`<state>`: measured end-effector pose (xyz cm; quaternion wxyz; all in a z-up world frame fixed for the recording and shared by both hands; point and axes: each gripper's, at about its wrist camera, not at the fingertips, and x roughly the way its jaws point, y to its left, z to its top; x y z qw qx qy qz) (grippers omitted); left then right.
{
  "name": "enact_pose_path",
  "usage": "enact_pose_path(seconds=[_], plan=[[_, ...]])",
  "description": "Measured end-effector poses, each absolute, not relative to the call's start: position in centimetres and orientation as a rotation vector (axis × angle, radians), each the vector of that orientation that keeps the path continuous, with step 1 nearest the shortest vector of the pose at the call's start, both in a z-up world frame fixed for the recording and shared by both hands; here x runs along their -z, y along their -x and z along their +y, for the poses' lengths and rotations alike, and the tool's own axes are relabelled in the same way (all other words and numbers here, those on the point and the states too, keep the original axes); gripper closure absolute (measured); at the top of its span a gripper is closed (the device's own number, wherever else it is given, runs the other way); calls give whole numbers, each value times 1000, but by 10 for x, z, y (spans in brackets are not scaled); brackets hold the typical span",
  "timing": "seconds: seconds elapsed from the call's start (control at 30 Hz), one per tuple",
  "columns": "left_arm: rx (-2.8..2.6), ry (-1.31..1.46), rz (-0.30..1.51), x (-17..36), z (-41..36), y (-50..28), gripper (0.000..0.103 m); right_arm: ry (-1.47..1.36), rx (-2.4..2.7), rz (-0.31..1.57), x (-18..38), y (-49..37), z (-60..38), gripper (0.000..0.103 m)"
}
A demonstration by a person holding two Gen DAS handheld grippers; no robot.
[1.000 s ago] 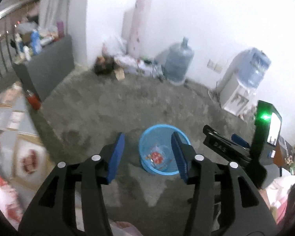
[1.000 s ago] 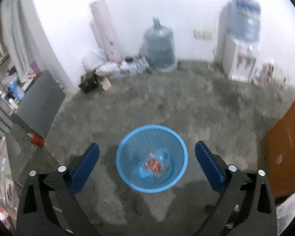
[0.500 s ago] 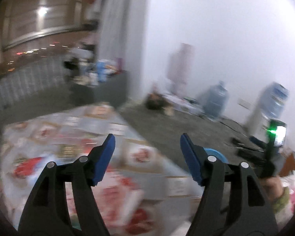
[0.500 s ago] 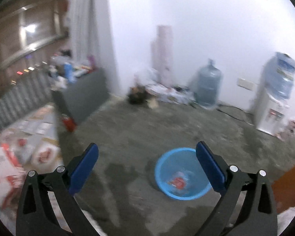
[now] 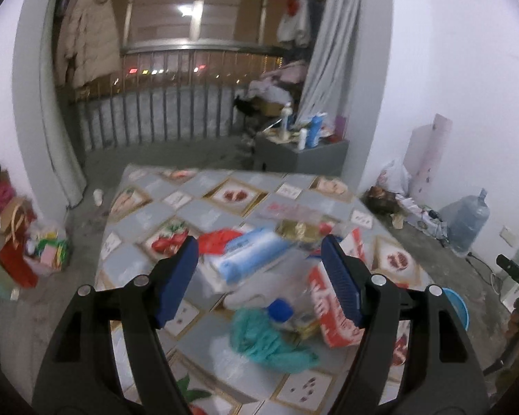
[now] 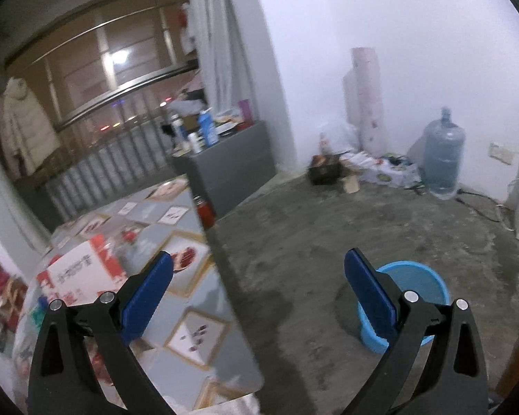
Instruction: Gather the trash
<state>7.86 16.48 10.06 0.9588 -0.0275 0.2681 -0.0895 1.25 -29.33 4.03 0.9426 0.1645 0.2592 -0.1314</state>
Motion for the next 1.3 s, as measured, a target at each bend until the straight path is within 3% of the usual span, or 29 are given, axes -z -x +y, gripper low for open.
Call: enact_pose_path(seconds=[0.2, 0.8, 1.3], plan=[[181, 65, 574, -77, 182, -84, 34, -354, 155, 566, -36, -29, -268, 7], [284, 37, 631, -31, 172, -71, 34, -447, -108, 726, -14, -74, -218, 36], [201, 24, 784, 25, 151, -88, 34, -620, -236, 774, 5, -98, -195, 43]])
